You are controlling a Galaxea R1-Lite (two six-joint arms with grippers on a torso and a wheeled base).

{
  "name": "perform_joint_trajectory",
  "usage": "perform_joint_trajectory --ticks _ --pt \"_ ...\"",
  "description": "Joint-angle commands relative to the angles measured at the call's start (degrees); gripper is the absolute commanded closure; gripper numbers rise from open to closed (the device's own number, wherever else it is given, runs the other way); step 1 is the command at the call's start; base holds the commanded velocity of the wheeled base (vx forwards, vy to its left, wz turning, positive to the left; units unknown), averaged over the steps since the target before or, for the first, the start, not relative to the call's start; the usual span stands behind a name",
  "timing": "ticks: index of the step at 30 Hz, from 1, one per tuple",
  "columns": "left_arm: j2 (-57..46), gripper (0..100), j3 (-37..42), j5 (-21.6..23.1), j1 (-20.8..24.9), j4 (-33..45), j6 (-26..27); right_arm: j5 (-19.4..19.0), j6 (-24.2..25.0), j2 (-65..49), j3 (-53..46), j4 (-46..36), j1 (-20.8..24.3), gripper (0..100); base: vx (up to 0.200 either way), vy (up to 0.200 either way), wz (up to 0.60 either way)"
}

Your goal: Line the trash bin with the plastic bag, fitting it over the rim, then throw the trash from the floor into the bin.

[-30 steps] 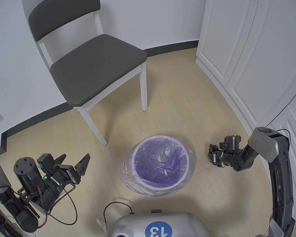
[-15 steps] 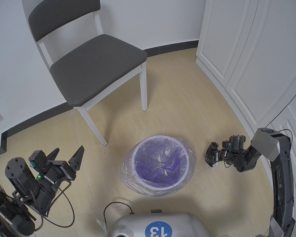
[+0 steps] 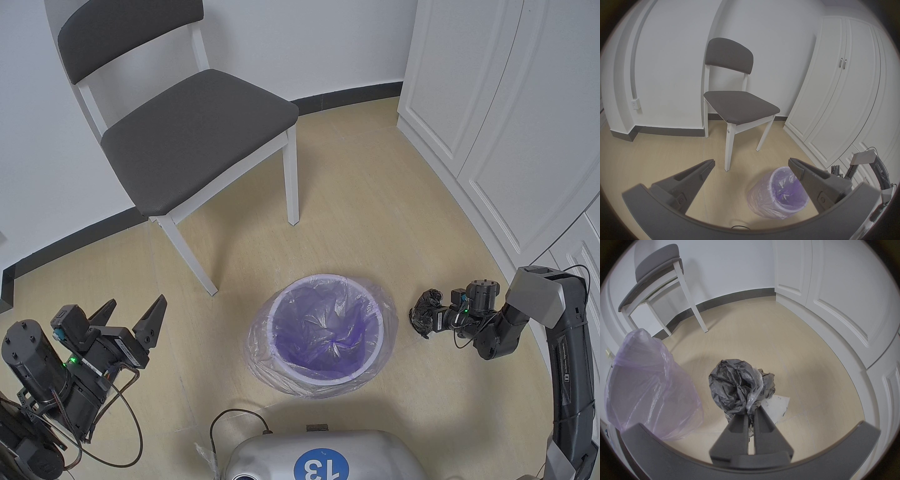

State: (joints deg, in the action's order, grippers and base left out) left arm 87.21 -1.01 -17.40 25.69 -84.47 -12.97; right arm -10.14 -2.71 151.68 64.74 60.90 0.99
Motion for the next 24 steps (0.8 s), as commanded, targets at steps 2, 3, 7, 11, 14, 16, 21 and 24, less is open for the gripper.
perform_joint_trajectory --ticks 2,3,7,11,14,16,21,24 --pt "-1.7 0 1.0 -0.2 0.3 1.9 0.0 -3.5 0.2 0.3 -1.0 1.4 -0.2 100 0.0 0.0 0.0" --pt "-1.9 0 1.0 -0.3 0.3 2.5 0.0 -4.3 0.3 0.3 -1.1 2.0 -0.2 100 0.0 0.0 0.0" --pt "-2.2 0 1.0 -0.2 0.3 4.0 0.1 -5.0 3.2 0.2 -1.3 2.0 -0.3 100 0.0 0.0 0.0" --pt "-1.9 0 1.0 -0.1 0.3 3.9 0.1 -5.0 4.2 0.2 -1.3 2.4 -0.3 100 0.0 0.0 0.0" --pt "-2.0 0 1.0 -0.1 0.9 3.4 0.2 -5.1 4.4 0.3 -1.4 2.6 -0.3 100 0.0 0.0 0.0" --pt "-2.2 0 1.0 -0.2 1.6 3.4 0.1 -5.1 4.4 0.4 -1.8 3.6 -0.3 100 0.0 0.0 0.0" --pt "-1.6 0 1.0 -0.1 1.6 3.2 0.6 -5.2 3.2 0.1 -3.0 6.3 -0.5 100 0.0 0.0 0.0" --pt "-0.9 0 1.0 -0.1 1.6 2.6 2.2 -5.2 3.2 -1.9 -4.0 6.4 -0.5 100 0.0 0.0 0.0"
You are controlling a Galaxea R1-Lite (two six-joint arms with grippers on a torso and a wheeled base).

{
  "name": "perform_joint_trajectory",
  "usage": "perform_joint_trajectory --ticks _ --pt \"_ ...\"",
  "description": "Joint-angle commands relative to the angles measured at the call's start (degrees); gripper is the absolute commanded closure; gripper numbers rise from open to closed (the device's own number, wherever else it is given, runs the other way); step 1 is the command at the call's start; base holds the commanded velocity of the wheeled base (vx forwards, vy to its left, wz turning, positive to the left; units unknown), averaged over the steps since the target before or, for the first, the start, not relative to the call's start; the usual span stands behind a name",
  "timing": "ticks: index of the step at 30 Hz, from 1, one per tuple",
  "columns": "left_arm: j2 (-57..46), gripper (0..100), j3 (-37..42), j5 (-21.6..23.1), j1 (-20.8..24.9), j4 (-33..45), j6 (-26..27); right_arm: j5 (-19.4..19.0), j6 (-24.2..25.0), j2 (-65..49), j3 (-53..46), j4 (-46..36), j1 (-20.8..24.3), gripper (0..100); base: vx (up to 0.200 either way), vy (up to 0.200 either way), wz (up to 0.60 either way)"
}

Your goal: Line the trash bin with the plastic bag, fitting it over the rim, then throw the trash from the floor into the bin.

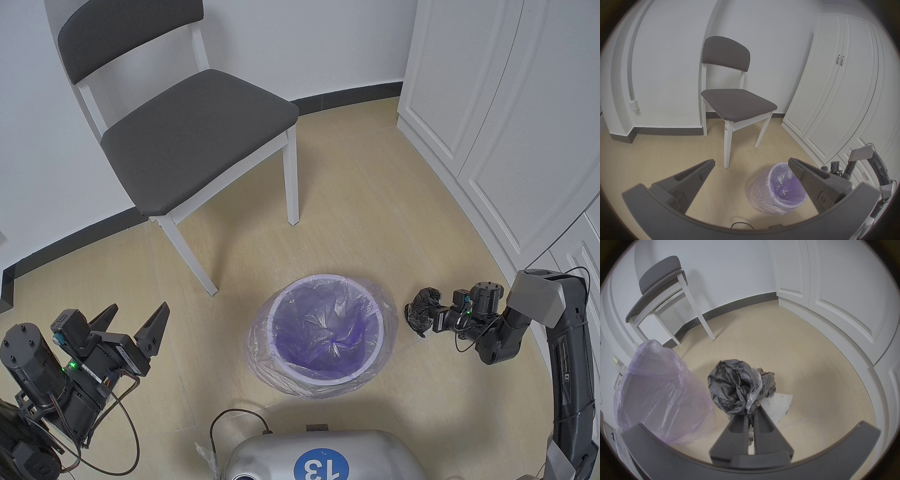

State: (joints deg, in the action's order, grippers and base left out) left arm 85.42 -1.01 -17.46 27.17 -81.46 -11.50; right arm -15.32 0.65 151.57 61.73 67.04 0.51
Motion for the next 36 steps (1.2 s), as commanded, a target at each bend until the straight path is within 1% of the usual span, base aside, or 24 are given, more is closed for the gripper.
perform_joint_trajectory --ticks 1,2,3,4,6,9,11,12,15,21,24,25,28,30,31,33,36 --pt "1.7 0 1.0 0.0 0.1 -1.0 1.3 -0.1 0.1 -4.3 -2.0 0.4 0.0 100 0.0 0.0 0.0" --pt "1.8 0 1.0 0.0 0.1 -1.1 1.4 -0.1 0.1 -4.4 -2.1 0.4 0.0 100 0.0 0.0 0.0" --pt "2.7 0 1.0 0.0 0.1 -2.7 1.6 -0.4 0.4 -7.7 -3.5 0.7 0.0 100 0.0 0.0 0.0" --pt "2.7 0 1.0 0.0 0.1 -2.7 1.6 -0.4 0.4 -7.7 -3.5 0.7 0.0 100 0.0 0.0 0.0" --pt "4.8 0 1.0 0.0 0.1 -5.4 1.9 -1.1 0.6 -13.2 -6.3 0.8 0.4 100 0.0 0.0 0.0" --pt "6.9 0 1.0 -0.1 0.2 -8.2 1.9 -1.2 0.9 -18.6 -8.7 0.9 0.8 100 0.0 0.0 0.0" --pt "7.8 0 1.0 -0.1 0.2 -8.5 2.0 -1.2 1.4 -22.1 -9.9 0.9 1.1 100 0.0 0.0 0.0" --pt "7.8 0 1.0 -0.1 0.2 -8.5 2.0 -1.2 1.4 -22.1 -9.9 0.9 1.1 100 0.0 0.0 0.0" --pt "7.5 0 1.0 -0.1 0.2 -8.5 2.4 -1.2 3.0 -26.0 -10.5 0.8 1.6 100 0.0 0.0 0.0" --pt "6.3 0 1.0 0.0 0.2 -8.5 5.9 -1.2 3.7 -28.3 -7.7 0.0 1.8 100 0.0 0.0 0.0" --pt "6.4 0 1.0 0.0 0.2 -8.5 5.9 -1.2 3.7 -28.6 -6.1 -0.7 1.8 100 0.0 0.0 0.0" --pt "6.6 0 1.0 0.0 0.2 -8.5 5.8 -1.2 3.7 -29.5 -3.5 -2.7 2.2 100 0.0 0.0 0.0" --pt "6.5 0 1.0 0.0 0.2 -8.5 5.8 -1.2 3.7 -30.2 -1.9 -4.6 2.6 100 0.0 0.0 0.0" --pt "6.3 0 1.0 0.0 0.2 -8.5 5.9 -1.2 3.7 -31.6 1.2 -7.3 3.5 100 0.0 0.0 0.0" --pt "6.3 0 1.0 0.0 0.2 -8.5 5.9 -1.2 3.7 -31.6 1.3 -7.3 3.5 100 0.0 0.0 0.0" --pt "6.3 0 1.0 0.0 0.2 -8.5 5.8 -1.2 3.8 -32.6 3.2 -7.8 4.8 100 0.0 0.0 0.0" --pt "6.3 0 1.0 0.0 0.2 -8.5 5.7 -1.2 3.9 -34.0 3.7 -8.6 7.1 100 0.0 0.0 0.0"
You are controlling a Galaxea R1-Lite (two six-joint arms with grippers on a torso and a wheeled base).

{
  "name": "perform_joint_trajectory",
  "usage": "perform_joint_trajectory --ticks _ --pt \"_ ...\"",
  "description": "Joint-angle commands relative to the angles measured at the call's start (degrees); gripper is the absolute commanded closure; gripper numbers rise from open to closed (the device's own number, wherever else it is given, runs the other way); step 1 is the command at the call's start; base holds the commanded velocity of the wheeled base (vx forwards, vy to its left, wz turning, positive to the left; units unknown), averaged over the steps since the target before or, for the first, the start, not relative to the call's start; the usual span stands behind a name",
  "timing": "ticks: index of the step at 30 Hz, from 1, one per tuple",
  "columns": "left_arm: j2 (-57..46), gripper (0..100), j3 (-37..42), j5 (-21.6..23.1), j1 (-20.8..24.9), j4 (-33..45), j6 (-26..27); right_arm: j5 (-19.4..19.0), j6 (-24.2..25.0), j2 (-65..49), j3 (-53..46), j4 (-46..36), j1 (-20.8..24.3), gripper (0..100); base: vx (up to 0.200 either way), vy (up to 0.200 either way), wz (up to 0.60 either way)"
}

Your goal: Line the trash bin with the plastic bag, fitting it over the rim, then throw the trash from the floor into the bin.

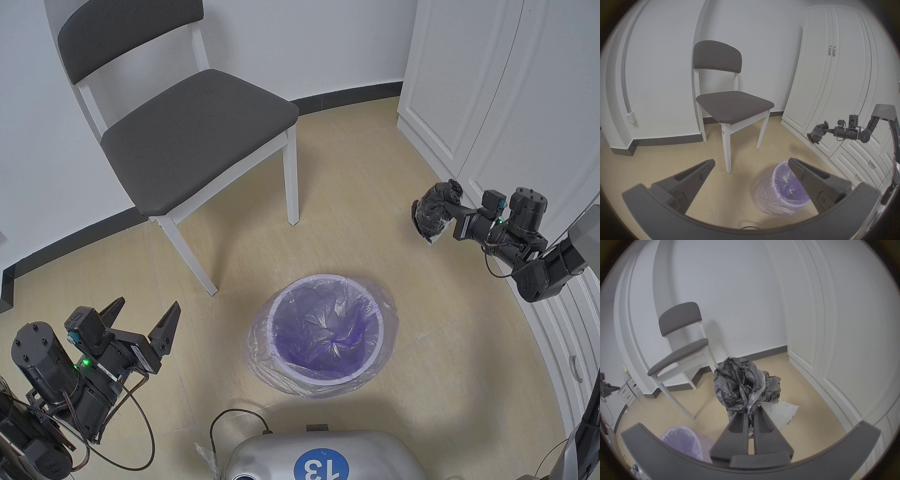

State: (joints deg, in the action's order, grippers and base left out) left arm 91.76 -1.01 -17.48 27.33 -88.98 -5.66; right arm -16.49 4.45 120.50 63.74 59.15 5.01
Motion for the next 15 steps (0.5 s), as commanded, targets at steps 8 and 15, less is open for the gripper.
perform_joint_trajectory --ticks 8,15 --pt "-0.3 0 1.0 -0.2 -0.1 -1.0 -0.4 0.1 1.4 -5.0 0.2 -2.5 10.7 100 0.0 0.0 0.0" --pt "-2.3 0 1.0 -1.7 -0.8 -1.0 -0.8 3.0 4.3 -6.7 -9.8 2.9 20.2 100 0.0 0.0 0.0"
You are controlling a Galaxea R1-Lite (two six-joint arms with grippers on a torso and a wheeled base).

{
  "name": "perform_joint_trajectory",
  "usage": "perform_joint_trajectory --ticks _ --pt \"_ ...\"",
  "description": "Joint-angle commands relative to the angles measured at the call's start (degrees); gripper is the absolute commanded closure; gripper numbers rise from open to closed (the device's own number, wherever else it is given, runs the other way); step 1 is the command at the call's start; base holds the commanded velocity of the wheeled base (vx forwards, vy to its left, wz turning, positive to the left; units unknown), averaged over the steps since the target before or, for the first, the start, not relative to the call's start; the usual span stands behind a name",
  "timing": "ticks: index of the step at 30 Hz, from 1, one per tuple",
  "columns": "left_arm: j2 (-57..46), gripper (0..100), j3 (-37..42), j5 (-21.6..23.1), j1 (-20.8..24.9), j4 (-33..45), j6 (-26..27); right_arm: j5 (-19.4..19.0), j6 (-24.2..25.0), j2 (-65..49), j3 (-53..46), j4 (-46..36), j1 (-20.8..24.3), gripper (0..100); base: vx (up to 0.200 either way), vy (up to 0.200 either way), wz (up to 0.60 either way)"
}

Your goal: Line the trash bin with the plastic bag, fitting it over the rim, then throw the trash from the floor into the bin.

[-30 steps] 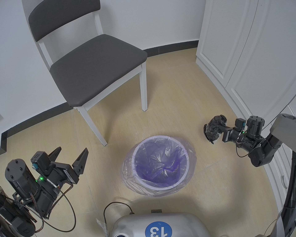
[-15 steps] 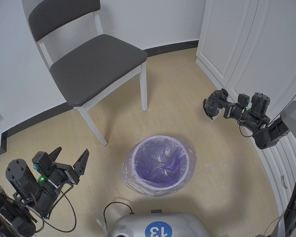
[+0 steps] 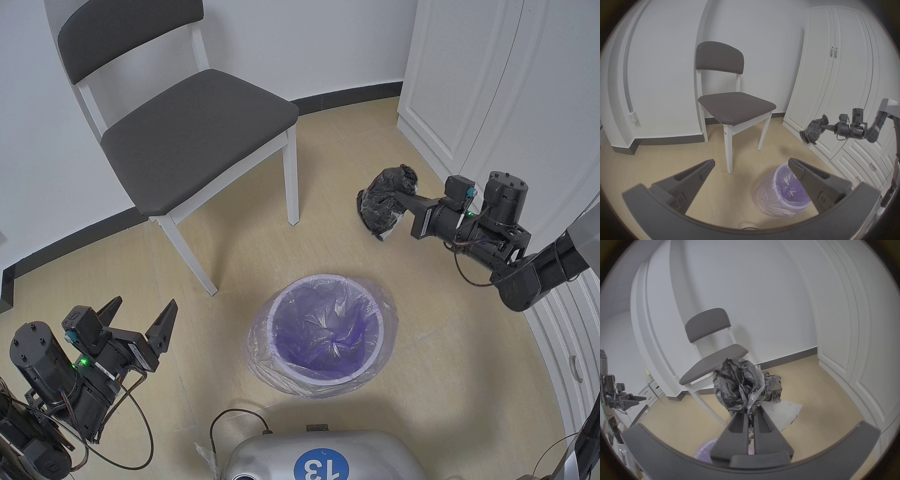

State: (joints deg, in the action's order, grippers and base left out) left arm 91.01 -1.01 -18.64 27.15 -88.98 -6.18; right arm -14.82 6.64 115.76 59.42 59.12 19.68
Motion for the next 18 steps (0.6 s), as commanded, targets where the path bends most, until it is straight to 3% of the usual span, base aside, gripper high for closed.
perform_joint_trajectory --ticks 1,7,18 --pt "-1.5 0 1.0 -0.6 -0.6 -1.0 -0.2 1.6 3.6 -2.3 -6.7 3.8 7.0 100 0.0 0.0 0.0" --pt "-1.2 0 1.0 -1.4 -0.8 -1.0 -0.3 4.1 8.3 -5.2 -15.7 6.4 13.8 100 0.0 0.0 0.0" --pt "-0.5 0 1.0 -6.0 -1.3 -1.0 -1.3 3.7 9.4 -4.9 -22.3 5.5 16.0 100 0.0 0.0 0.0"
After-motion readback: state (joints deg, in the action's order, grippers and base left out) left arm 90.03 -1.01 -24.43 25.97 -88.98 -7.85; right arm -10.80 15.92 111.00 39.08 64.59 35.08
